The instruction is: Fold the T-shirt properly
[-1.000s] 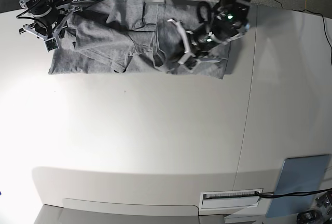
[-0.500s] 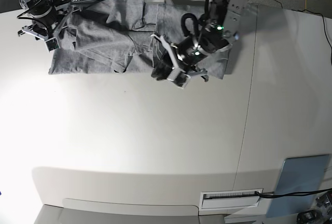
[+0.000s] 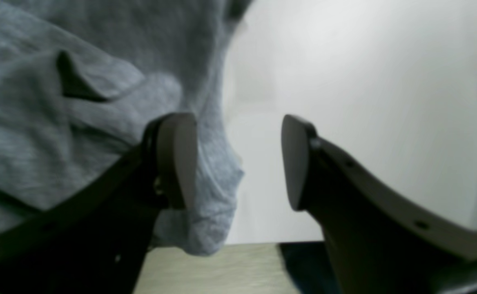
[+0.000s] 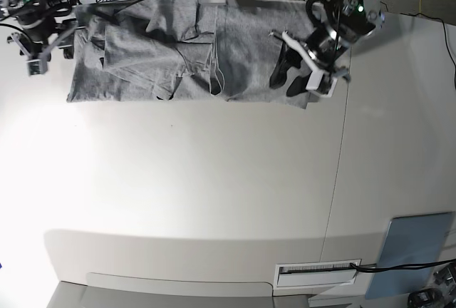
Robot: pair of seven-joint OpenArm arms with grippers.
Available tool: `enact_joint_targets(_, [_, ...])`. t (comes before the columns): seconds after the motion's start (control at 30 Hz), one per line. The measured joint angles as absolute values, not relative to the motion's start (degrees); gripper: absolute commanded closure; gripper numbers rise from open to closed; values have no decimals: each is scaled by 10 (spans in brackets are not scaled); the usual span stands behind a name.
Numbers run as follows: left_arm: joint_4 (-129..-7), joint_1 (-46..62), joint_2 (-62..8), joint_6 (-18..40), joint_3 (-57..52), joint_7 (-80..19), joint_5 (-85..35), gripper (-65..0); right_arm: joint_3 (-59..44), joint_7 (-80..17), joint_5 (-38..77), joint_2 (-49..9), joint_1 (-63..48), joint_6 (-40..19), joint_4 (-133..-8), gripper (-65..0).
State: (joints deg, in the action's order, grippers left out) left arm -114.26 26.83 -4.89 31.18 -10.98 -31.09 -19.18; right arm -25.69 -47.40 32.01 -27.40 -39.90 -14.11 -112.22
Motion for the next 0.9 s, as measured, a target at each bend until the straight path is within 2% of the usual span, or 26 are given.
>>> enact_joint_targets(0.3, [-1143,298,-48,312,-113,-308,-192,-245,-284,-519,470,-281,-335,-251,-943,-325])
enact_joint_targets(0.5, [-1143,300,-48,312,-114,-310,-171,-245,-286,-547,572,-284,-301,-356,-850,-324])
enact_joint_targets(0.63, [-1143,303,-47,312,-114,-310,-172,-245,-287,-549,601,-284,-300,-379,-825,-324])
enact_joint_targets(0.9, [-1143,303,-48,312,-114,-310,-172,-245,-287,-559,599,-284,-285,-380,-824,-324])
